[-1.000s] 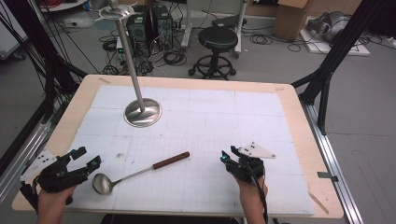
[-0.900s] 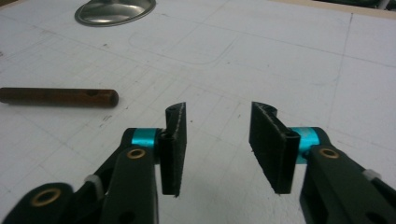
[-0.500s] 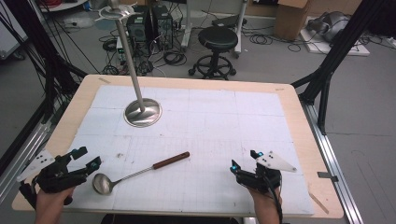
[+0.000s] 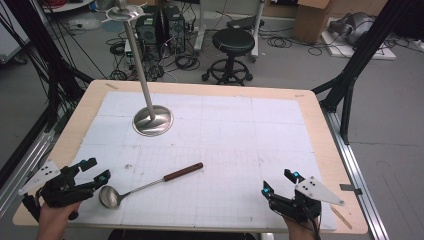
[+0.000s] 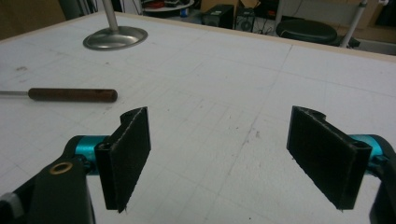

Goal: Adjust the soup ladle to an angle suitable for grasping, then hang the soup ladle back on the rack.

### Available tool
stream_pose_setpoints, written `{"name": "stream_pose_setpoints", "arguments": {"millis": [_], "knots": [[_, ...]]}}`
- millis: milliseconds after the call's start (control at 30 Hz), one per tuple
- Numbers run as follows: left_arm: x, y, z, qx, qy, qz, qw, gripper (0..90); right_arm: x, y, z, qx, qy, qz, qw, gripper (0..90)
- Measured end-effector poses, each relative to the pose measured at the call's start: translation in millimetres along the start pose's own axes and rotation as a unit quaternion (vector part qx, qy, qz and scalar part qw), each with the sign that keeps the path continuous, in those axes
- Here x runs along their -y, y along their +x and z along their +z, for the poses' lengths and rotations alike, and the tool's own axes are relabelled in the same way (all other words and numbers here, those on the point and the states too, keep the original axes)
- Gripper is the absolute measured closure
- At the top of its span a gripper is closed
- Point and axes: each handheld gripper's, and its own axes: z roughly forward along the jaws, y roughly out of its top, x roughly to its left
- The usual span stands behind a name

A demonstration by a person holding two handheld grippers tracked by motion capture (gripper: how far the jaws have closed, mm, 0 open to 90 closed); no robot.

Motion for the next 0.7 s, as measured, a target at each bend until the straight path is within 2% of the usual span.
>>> {"name": "stream_pose_setpoints", "arguments": {"millis": [167, 333, 500, 633, 700], "knots": [[-0.5, -1.1, -1.1, -0.001, 0.000, 0.001, 1.0000, 24.5, -0.3, 3.4, 3.4, -0.002, 0.005, -0.007, 1.0000, 20.6], [-0.3, -2.7, 1.5, 0.003, 0.001, 0.001, 1.0000, 24.5, 0.4, 1.8, -0.4, 0.005, 0.001, 0.003, 1.0000, 20.6], [-2.1, -3.8, 2.9, 0.009, 0.003, 0.003, 0.9999, 24.5, 1.1, -0.5, -3.1, 0.011, 0.002, 0.001, 0.9999, 20.7], [-3.8, -5.7, 4.9, 0.021, 0.005, 0.005, 0.9997, 24.6, 1.4, -0.9, -4.1, 0.013, 0.001, 0.002, 0.9999, 20.7], [-5.1, -7.3, 6.2, 0.034, 0.011, 0.011, 0.9993, 25.6, 1.4, -1.1, -3.1, 0.013, 0.002, 0.005, 0.9999, 20.7]]}}
